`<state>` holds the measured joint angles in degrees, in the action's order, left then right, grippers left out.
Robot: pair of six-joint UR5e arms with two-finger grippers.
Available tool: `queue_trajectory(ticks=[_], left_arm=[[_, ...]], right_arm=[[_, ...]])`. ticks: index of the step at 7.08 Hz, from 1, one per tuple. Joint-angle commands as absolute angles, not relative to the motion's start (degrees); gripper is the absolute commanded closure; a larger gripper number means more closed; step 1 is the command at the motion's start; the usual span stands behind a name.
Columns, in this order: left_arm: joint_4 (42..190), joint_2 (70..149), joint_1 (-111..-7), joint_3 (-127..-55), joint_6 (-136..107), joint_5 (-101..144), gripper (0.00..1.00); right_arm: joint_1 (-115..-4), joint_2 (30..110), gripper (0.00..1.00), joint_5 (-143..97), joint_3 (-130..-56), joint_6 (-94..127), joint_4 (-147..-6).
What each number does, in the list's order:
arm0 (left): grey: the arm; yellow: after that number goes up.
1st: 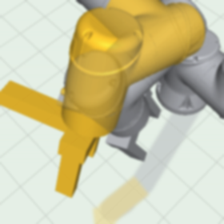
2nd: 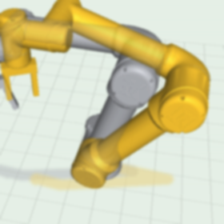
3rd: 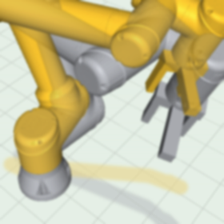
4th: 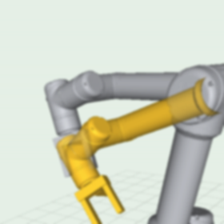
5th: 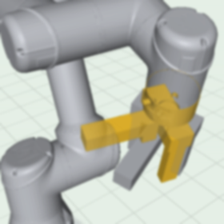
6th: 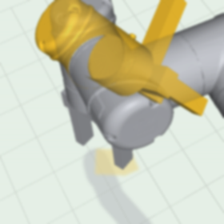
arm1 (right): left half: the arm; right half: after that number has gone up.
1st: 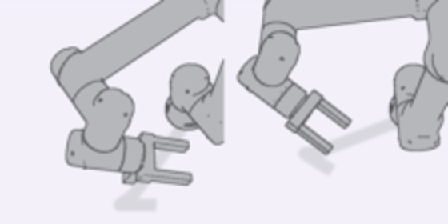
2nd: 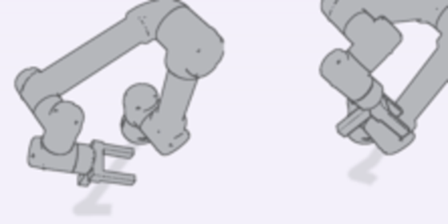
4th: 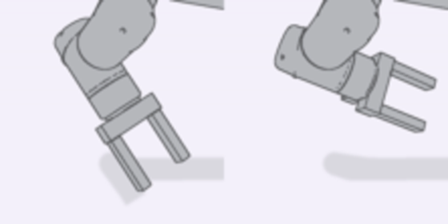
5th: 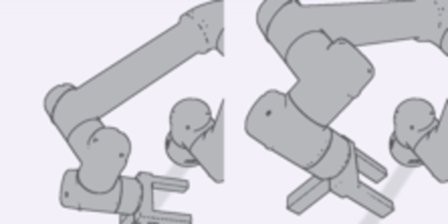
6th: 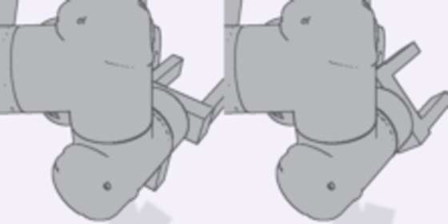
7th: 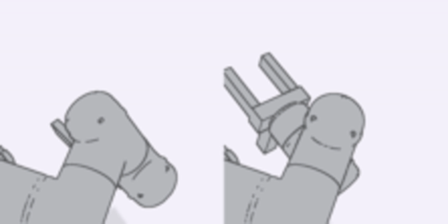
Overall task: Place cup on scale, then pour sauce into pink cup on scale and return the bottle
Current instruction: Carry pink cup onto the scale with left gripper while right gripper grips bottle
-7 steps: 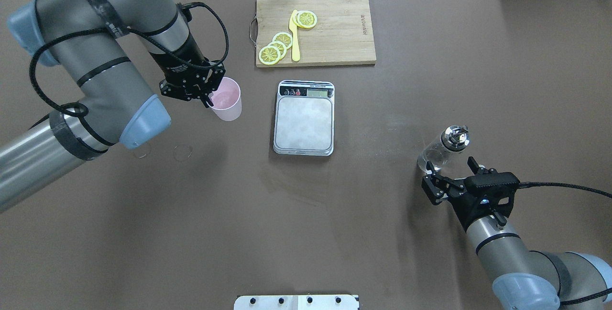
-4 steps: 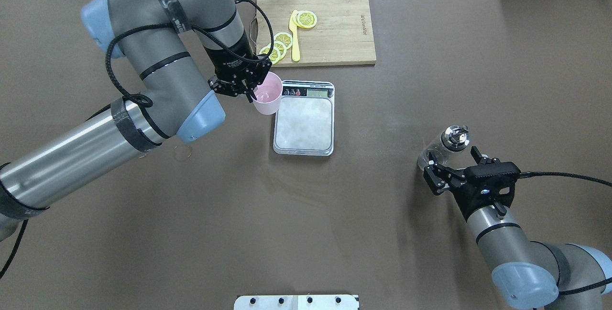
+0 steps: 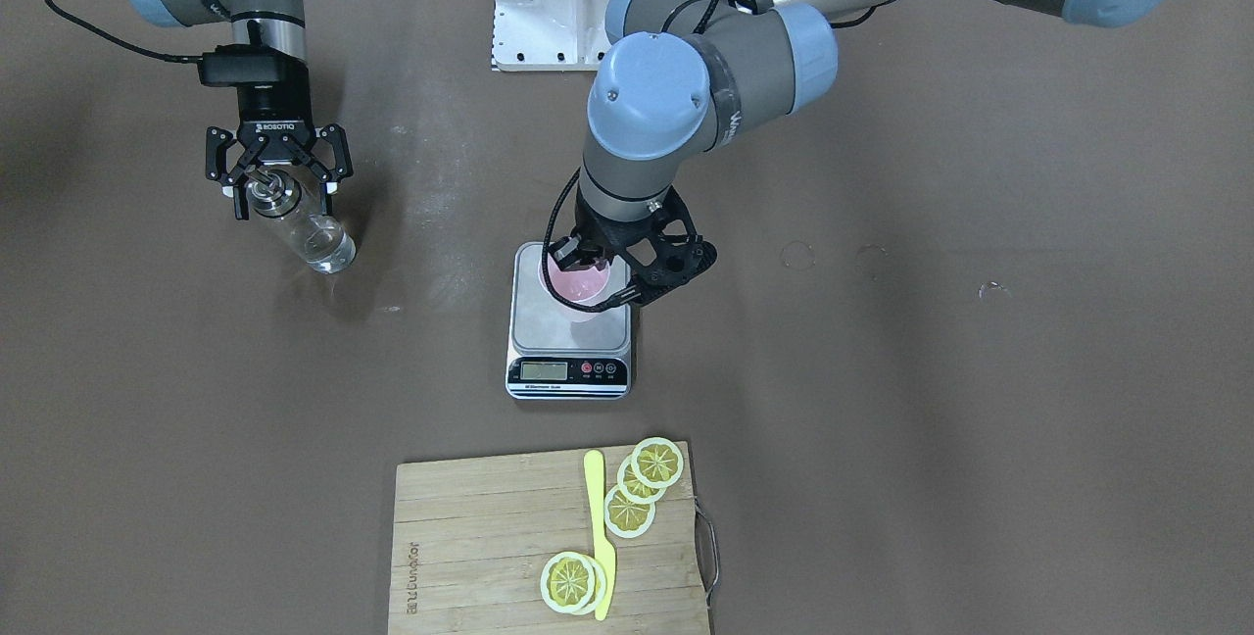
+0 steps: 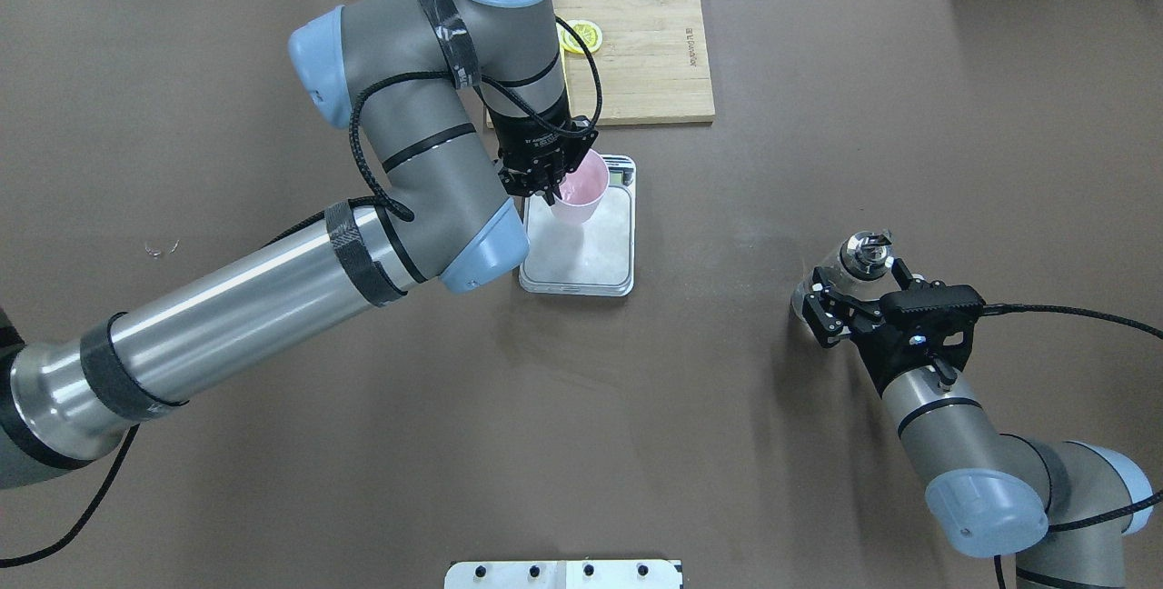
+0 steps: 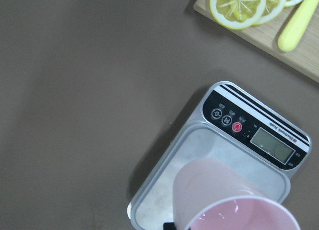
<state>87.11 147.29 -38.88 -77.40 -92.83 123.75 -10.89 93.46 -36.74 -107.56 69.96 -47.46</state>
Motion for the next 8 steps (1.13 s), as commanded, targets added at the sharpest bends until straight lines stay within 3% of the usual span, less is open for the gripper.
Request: queue_trajectory(ticks=[1, 4, 5, 6, 8], left_arm=[[88.5, 148.6, -36.8, -75.6, -93.5, 123.2, 1.00], [90.7, 148.5, -35.7, -74.4, -93.3, 121.1, 1.00], [90.9, 148.4, -35.7, -74.4, -93.0, 121.2, 0.64], [91.8, 148.2, -35.9, -74.5, -92.9, 121.1, 0.03], [91.1, 148.3, -37.6, -75.8, -92.5, 121.9, 0.02]], right_arm=[[-11.1, 91.3, 0.00, -36.8, -106.3, 69.3, -47.0], [-11.2, 91.3, 0.00, -38.2, -105.7, 66.4, -43.0], [-11.2, 91.5, 0.00, -38.2, -105.2, 66.5, -42.8], [-11.2, 91.8, 0.00, -38.2, -105.1, 66.5, -42.8], [-11.2, 92.1, 0.01, -38.2, -104.9, 66.5, -42.7]])
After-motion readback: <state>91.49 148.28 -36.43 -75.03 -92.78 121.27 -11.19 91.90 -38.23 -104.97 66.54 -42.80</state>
